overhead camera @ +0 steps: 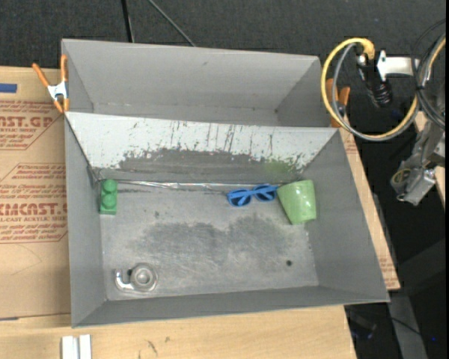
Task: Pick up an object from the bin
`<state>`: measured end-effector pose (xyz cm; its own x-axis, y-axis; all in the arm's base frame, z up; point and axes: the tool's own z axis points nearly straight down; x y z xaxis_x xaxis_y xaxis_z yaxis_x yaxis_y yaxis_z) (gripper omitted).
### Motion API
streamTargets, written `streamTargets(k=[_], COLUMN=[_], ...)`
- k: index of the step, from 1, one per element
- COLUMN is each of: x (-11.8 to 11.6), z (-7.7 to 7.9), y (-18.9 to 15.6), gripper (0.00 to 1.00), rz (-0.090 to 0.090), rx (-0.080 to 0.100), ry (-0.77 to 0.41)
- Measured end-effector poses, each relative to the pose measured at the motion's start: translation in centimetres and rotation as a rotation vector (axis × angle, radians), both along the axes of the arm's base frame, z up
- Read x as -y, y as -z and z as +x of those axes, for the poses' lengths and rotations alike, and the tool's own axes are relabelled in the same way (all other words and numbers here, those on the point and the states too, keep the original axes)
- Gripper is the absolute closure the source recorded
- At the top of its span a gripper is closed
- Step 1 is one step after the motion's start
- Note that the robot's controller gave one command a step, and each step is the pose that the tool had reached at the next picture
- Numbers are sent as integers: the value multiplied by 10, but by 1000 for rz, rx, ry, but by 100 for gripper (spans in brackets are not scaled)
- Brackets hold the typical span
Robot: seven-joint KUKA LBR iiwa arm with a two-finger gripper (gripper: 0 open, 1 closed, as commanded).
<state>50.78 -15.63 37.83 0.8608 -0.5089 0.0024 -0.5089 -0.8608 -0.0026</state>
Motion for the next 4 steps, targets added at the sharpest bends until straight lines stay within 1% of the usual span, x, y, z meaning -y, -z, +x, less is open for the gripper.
streamTargets(k=[1, 2, 3, 4], x=[-12, -10, -78, -121], z=[-20, -21, 56, 77], y=[95, 212, 238, 260], gripper=[100, 100, 100, 100], rz=[4, 7, 6, 5], rx=[-8, -10, -3, -6], ry=[-260, -473, -490, -472])
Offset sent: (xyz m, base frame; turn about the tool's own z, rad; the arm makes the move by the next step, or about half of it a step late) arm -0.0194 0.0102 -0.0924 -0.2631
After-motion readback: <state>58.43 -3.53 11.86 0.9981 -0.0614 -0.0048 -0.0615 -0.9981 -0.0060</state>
